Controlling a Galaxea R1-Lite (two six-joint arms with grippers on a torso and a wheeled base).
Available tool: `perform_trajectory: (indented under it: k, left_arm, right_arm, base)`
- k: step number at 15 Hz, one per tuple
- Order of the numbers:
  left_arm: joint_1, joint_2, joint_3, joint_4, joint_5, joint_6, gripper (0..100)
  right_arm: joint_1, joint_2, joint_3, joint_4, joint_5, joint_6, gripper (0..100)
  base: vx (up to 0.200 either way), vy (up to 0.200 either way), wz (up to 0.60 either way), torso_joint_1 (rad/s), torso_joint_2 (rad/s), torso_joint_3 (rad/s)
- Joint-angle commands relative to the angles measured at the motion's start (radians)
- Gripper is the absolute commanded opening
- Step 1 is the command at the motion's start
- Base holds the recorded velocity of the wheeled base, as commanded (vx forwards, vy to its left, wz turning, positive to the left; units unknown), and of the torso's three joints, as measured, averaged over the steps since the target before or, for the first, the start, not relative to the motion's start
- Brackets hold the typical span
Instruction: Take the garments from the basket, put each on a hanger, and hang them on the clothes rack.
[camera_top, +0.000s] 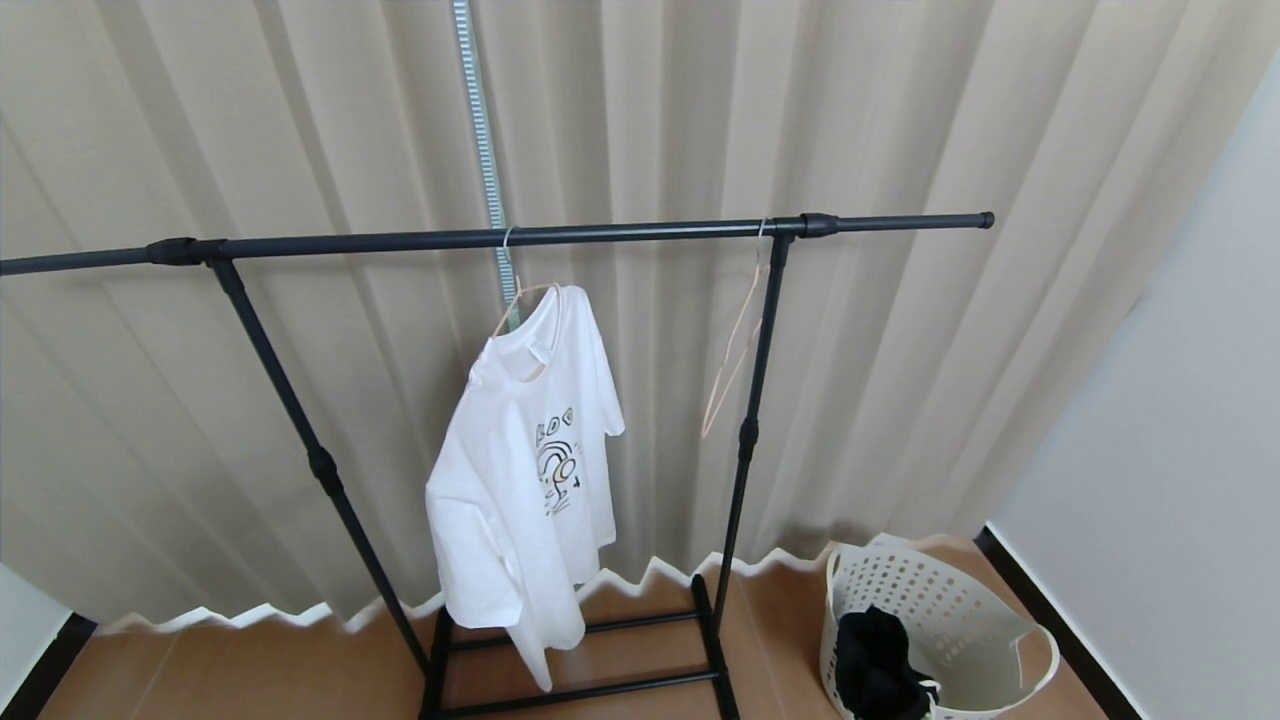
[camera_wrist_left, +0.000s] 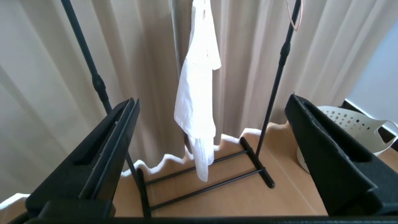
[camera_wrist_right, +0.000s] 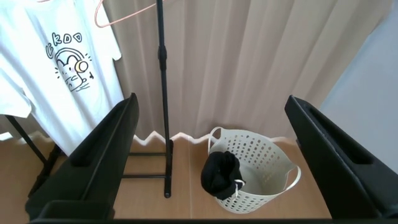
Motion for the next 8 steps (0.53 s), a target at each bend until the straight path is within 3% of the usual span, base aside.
perform_trajectory:
  k: [1, 8]
  left_arm:
    - [0.000, 0.001, 0.000, -0.001, -0.001, 0.001, 100]
    - [0.000, 0.003, 0.000, -0.001, 0.005, -0.003, 100]
  right_arm:
    - [0.000, 0.001, 0.002, -0.001, 0.001, 0.000, 100]
    - [0.000, 0.001, 0.002, -0.001, 0.001, 0.000, 100]
  base:
    - [0.000, 0.000, 0.00, -0.144, 0.34, 0.173]
    - [0.000, 0.000, 0.00, -0.149, 0.34, 0.189]
